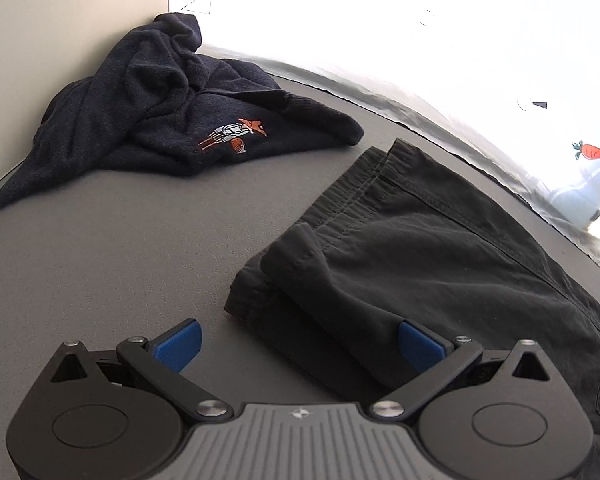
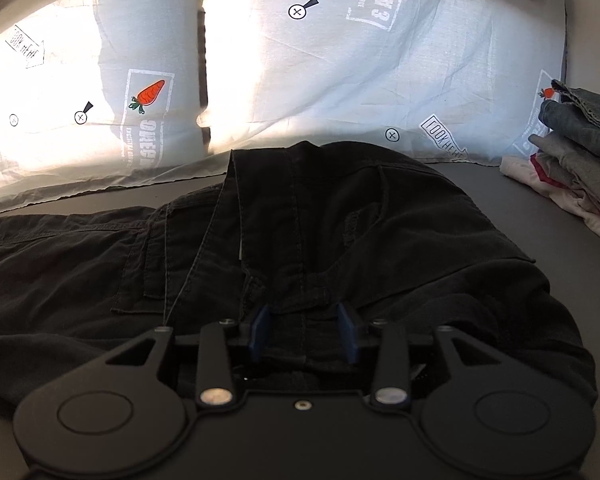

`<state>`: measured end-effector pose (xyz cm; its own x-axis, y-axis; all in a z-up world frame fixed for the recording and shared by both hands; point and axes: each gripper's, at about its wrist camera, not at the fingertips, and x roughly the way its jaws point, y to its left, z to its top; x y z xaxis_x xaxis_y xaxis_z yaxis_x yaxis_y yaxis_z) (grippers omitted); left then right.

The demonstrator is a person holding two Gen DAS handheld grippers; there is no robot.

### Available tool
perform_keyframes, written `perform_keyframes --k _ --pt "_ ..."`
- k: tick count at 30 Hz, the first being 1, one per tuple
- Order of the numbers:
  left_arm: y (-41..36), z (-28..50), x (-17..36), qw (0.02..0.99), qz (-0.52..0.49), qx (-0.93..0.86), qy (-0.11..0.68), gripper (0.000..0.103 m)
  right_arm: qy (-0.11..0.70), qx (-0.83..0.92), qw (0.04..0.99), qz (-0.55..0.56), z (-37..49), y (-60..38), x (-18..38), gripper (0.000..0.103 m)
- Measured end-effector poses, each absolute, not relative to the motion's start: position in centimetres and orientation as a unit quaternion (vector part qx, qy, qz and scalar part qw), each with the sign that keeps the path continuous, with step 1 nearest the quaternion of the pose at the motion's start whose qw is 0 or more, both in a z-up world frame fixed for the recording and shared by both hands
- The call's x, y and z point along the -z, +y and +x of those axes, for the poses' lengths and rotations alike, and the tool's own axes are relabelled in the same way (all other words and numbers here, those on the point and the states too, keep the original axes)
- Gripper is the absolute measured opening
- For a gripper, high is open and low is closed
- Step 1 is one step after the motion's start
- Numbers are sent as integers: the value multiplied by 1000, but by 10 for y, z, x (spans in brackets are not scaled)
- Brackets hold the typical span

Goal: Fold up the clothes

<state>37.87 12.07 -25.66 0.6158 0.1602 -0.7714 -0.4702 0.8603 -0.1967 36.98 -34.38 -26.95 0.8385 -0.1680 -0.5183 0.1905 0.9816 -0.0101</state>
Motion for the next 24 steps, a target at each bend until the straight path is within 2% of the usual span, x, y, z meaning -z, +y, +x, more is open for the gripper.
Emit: perform_keyframes --k 8,19,21,22,23,24 --pt "148 372 257 866 -344 -151 331 103 273 105 956 -15 373 -334 270 42" --pt "127 393 274 868 -264 -204 368 102 273 103 956 -14 375 -336 271 44" --pt "127 392 273 867 -260 -214 368 94 273 103 956 -14 375 -336 271 44" --pt "128 391 273 866 -260 -219 367 83 273 103 956 -14 375 -336 271 44" --pt "129 390 272 866 -256 -218 370 66 273 103 957 -14 375 -336 271 44" --pt "131 391 272 868 -251 -205 375 60 272 103 957 -14 375 -336 271 44"
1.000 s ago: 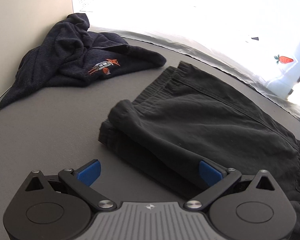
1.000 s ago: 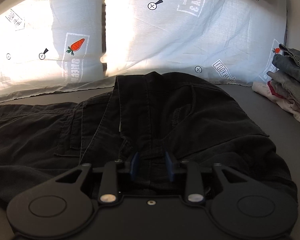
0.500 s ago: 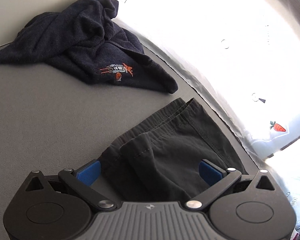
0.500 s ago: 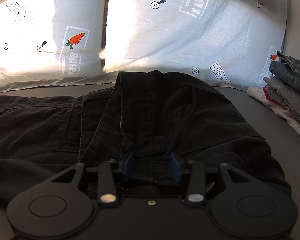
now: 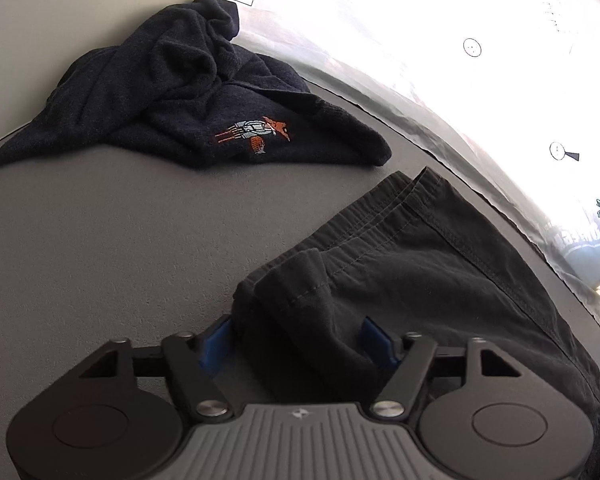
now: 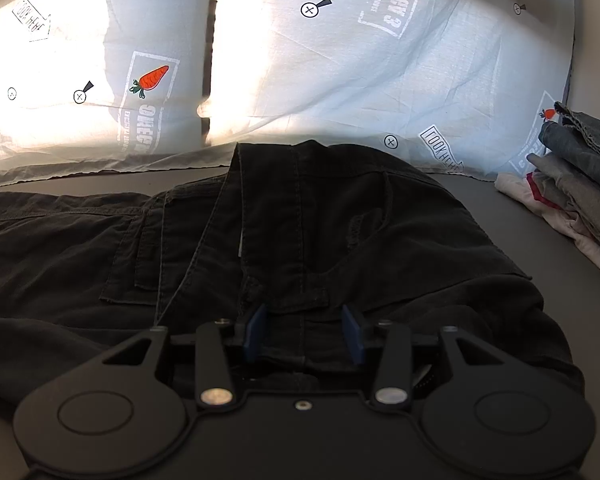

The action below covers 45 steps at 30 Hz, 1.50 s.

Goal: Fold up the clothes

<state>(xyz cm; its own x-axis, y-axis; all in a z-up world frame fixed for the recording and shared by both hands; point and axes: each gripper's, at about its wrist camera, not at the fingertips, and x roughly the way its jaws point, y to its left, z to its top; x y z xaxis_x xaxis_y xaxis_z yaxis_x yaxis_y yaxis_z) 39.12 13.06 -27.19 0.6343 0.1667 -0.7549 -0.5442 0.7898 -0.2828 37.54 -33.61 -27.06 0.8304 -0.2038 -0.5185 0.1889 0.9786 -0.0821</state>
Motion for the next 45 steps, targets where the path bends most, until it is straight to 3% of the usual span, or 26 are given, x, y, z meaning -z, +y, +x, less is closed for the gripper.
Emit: perform_keyframes --k 2,3,5,14,19,21,25,28,32,38,42,43,44,45 --pt "132 392 270 870 -254 -181 381 26 272 103 956 -15 376 -335 271 44" --pt "132 393 268 870 -263 -172 381 18 272 104 956 -16 376 -335 271 44" --pt "131 393 265 868 -280 -153 380 13 272 105 956 -17 376 -335 271 44" --pt "60 404 190 922 -248 -36 295 11 273 90 958 15 374 -345 270 45" --pt "-9 412 166 933 -213 20 291 11 293 44 951 91 375 -372 259 47" --pt "-36 411 163 934 -203 44 290 11 302 23 943 139 374 -387 250 58" --pt "-86 405 160 935 -186 89 289 11 278 19 947 161 359 -413 232 65" --pt "-125 403 160 930 -184 124 292 11 262 36 949 173 346 -437 219 86" --pt "-192 395 175 915 -151 185 325 11 254 60 944 204 331 -478 213 88" --pt "-258 388 246 879 -28 188 437 23 256 73 930 254 320 -523 216 88" --pt "-224 396 229 871 -92 195 442 31 250 46 936 243 332 -518 212 86" --pt "-213 396 224 872 -106 190 438 43 248 31 937 243 337 -514 211 84" --pt "-205 395 217 879 -107 178 430 63 251 9 934 255 345 -510 210 79" --pt "-198 394 212 888 -101 164 418 70 256 -17 927 272 354 -506 210 72"
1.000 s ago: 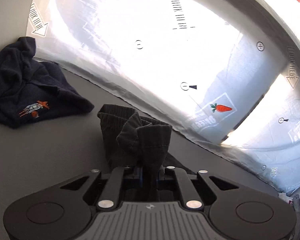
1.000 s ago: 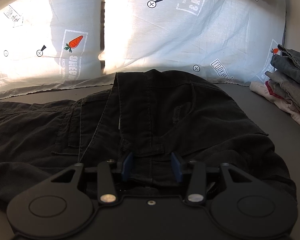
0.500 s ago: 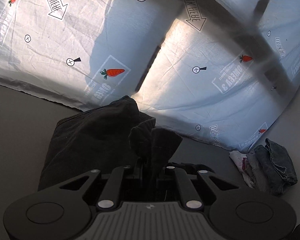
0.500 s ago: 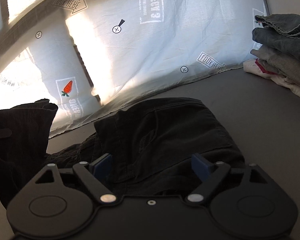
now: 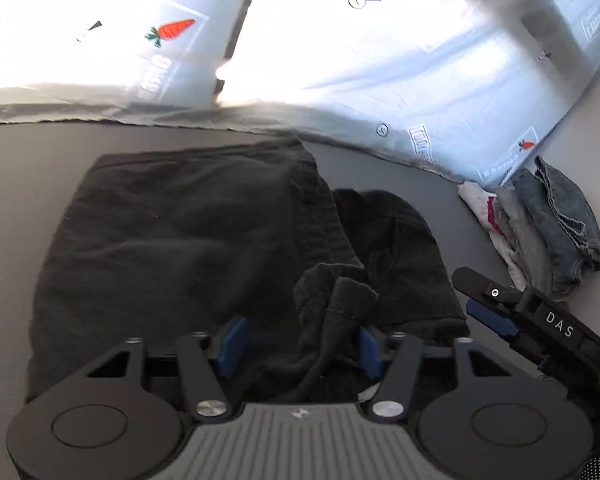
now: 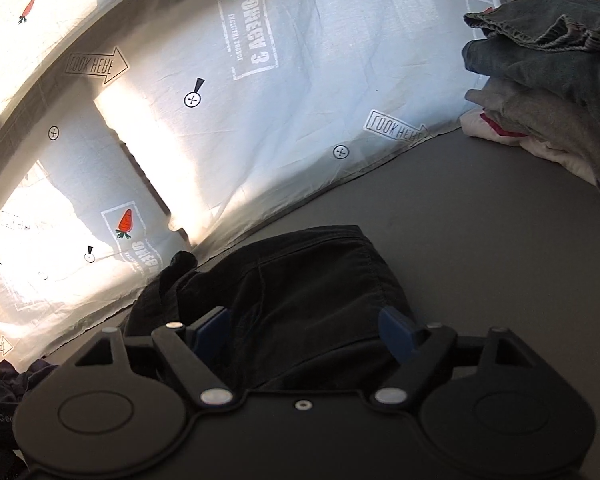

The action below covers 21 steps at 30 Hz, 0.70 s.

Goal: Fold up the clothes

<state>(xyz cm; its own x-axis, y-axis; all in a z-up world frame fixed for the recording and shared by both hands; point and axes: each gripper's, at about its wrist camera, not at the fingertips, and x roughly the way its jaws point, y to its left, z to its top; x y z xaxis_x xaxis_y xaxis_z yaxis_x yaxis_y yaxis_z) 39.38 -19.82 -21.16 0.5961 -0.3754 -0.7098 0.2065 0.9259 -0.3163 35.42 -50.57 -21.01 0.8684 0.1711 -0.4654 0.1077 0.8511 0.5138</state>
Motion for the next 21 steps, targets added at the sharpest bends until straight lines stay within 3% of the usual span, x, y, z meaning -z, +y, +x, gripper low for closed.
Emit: perform_keyframes --k 3,5,14,21 --pt "-175 389 197 899 -98 147 402 74 279 -76 902 320 381 -487 213 62" --pt "-160 389 192 903 -102 126 398 86 297 -110 887 335 397 -472 218 60" --pt "-102 406 208 893 -145 40 423 88 339 -151 786 495 433 -450 258 64" --pt "-83 414 254 856 -198 -11 477 89 405 -175 791 422 461 -421 263 64"
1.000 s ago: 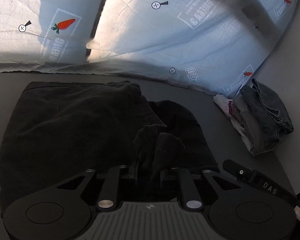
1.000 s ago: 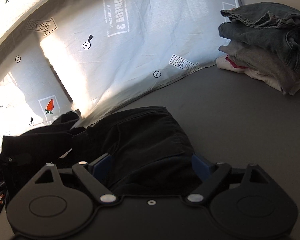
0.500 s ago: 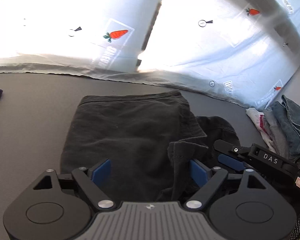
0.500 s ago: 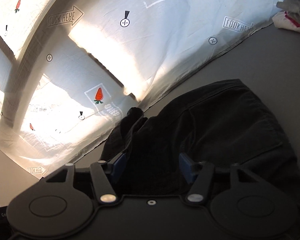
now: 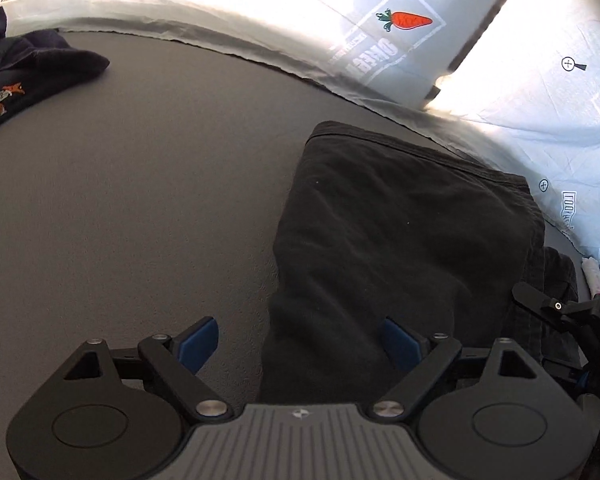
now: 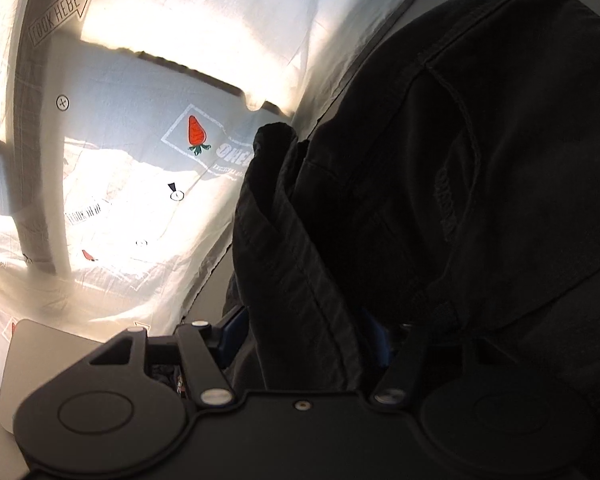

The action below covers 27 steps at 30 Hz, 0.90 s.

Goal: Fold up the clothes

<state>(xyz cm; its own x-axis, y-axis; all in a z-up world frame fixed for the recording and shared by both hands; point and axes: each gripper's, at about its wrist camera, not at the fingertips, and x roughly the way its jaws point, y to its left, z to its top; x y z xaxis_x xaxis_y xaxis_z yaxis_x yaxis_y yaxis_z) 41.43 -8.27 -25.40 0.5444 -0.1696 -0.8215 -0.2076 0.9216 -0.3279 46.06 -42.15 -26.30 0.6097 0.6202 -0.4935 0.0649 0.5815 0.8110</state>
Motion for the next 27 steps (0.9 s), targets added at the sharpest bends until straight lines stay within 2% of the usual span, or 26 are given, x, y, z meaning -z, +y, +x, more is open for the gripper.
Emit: perform_keyframes --k 2,4,6,8,14,21,25,27 --pt "-78 412 261 848 -223 -13 482 89 419 -182 801 387 469 -409 262 62" --pt "-75 411 265 842 -237 -16 485 90 427 -176 809 363 474 -402 259 46" --pt "-75 410 265 841 -239 -19 485 90 428 -179 823 326 476 -395 251 16" --pt "-78 409 261 848 -223 -23 481 90 411 -197 847 274 470 -386 234 11" --pt "-97 402 238 875 -164 -11 456 90 327 -220 902 175 439 -375 180 8" --pt "-136 393 224 889 -95 31 447 90 236 -169 949 125 409 -429 121 8" --pt "-161 391 240 878 -61 54 472 90 247 -100 955 129 386 -477 133 9" --pt "-171 392 251 869 -48 60 489 90 288 -51 946 142 382 -499 160 15"
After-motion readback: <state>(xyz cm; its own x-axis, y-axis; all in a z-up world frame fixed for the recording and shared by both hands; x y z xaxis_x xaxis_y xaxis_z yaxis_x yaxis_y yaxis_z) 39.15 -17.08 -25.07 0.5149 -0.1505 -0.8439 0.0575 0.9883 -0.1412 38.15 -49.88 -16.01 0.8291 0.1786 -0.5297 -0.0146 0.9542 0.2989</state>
